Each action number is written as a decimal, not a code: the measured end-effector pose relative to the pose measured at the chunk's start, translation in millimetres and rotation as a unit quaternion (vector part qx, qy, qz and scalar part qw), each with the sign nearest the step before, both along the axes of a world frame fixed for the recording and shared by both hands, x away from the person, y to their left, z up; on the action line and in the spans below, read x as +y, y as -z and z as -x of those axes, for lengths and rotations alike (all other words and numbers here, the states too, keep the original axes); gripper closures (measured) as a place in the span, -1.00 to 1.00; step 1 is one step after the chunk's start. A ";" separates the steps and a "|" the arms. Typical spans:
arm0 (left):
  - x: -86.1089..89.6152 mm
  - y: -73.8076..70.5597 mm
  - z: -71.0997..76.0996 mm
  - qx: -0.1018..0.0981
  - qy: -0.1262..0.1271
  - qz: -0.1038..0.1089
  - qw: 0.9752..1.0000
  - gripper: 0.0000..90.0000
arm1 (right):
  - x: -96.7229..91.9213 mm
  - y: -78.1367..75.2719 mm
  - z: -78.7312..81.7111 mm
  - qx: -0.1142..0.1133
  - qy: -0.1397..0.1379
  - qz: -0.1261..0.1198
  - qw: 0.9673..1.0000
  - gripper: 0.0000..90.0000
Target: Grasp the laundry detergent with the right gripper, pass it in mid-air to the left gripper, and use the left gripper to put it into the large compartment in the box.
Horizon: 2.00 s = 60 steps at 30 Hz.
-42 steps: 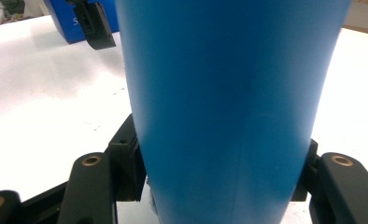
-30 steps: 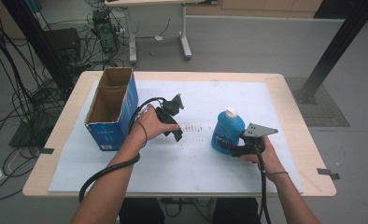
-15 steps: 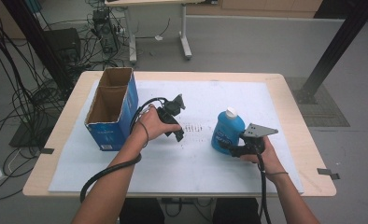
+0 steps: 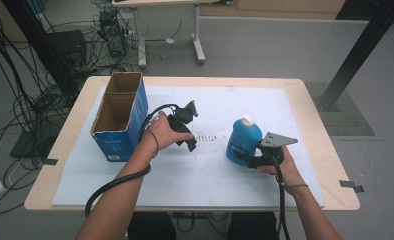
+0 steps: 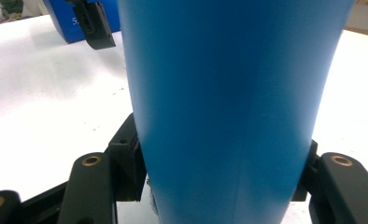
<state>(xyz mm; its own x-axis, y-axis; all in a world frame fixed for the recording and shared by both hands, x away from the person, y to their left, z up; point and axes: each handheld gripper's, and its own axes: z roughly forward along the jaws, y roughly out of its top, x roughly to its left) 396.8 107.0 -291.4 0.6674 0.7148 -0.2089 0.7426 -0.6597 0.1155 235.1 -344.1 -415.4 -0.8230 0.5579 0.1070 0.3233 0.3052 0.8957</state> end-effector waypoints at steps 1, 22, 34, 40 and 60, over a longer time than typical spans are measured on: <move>-0.1 -0.2 0.1 0.000 0.000 -0.001 1.000 -0.82 | 0.0 -0.1 0.0 0.000 0.000 0.000 1.000 -0.12; -0.3 -6.8 2.6 -0.001 0.010 -0.003 1.000 -0.82 | 0.9 -0.4 2.1 -0.001 0.004 0.001 1.000 -0.11; 2.7 -14.6 5.0 -0.002 0.020 -0.001 1.000 -0.82 | 3.7 -3.9 0.7 0.001 -0.003 0.001 1.000 -0.10; 9.5 -27.1 8.4 -0.008 0.026 0.008 1.000 -0.82 | 5.3 -8.1 -0.3 0.001 -0.008 -0.005 1.000 -0.10; 23.3 -73.0 27.3 -0.026 0.068 0.029 0.997 -0.82 | 11.6 -26.6 -9.7 -0.004 -0.044 -0.010 0.999 -0.10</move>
